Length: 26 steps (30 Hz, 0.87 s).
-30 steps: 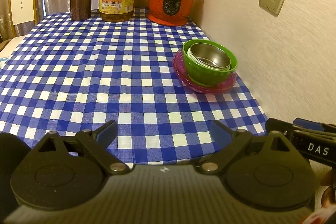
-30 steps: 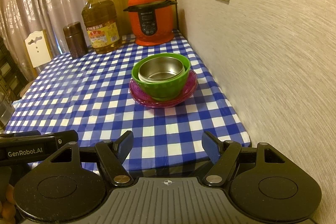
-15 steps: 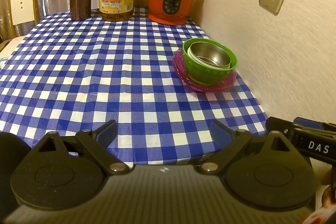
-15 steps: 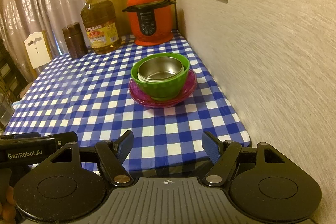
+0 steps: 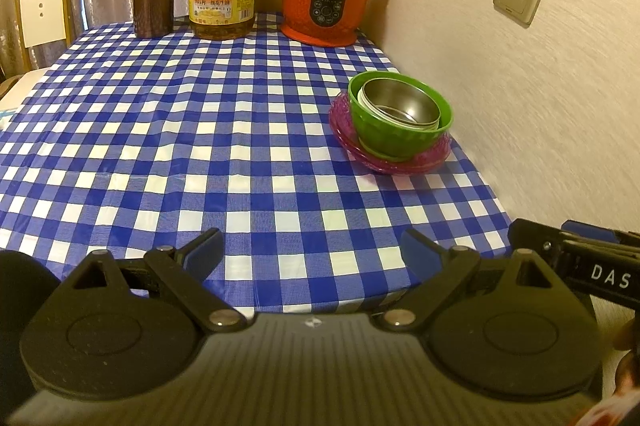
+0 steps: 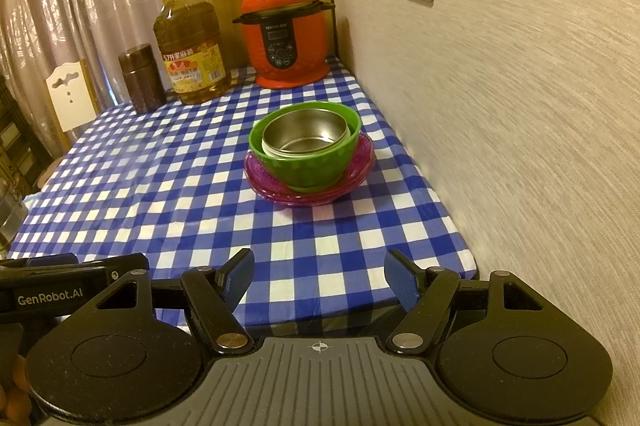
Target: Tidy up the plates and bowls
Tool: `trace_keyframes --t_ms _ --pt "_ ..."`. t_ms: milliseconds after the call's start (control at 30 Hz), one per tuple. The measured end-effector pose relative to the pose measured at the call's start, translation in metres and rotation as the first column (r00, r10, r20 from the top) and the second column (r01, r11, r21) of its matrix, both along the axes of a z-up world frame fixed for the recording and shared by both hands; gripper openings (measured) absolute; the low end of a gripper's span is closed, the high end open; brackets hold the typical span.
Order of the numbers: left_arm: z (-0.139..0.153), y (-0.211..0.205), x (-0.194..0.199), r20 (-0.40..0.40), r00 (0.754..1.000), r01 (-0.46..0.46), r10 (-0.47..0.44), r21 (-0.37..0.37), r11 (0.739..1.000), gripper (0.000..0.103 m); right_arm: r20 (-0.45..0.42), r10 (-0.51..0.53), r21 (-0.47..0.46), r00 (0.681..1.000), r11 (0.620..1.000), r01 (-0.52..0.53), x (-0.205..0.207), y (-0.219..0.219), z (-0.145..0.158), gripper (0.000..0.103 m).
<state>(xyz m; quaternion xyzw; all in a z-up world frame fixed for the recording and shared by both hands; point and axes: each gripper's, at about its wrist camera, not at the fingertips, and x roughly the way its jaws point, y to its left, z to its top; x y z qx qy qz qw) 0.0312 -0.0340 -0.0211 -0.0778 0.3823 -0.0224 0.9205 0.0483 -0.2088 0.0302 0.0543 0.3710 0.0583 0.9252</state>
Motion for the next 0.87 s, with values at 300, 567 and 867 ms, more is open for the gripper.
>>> trace_keyframes --t_ms 300,567,867 --pt "0.0003 -0.0002 0.0002 -0.001 1.0 0.001 -0.001 0.001 1.0 0.094 -0.001 -0.001 0.0 1.0 1.0 0.001 -0.0006 0.0005 0.0 0.072" --pt "0.0006 0.0 0.0001 -0.002 1.0 0.001 -0.001 0.0 1.0 0.094 -0.002 -0.002 0.002 1.0 1.0 0.002 -0.0013 0.0009 -0.0003 0.072" --pt "0.0005 0.0019 -0.0017 0.009 1.0 0.004 -0.004 -0.01 1.0 0.094 -0.003 -0.001 0.002 1.0 1.0 0.001 -0.0017 0.0007 -0.0005 0.072"
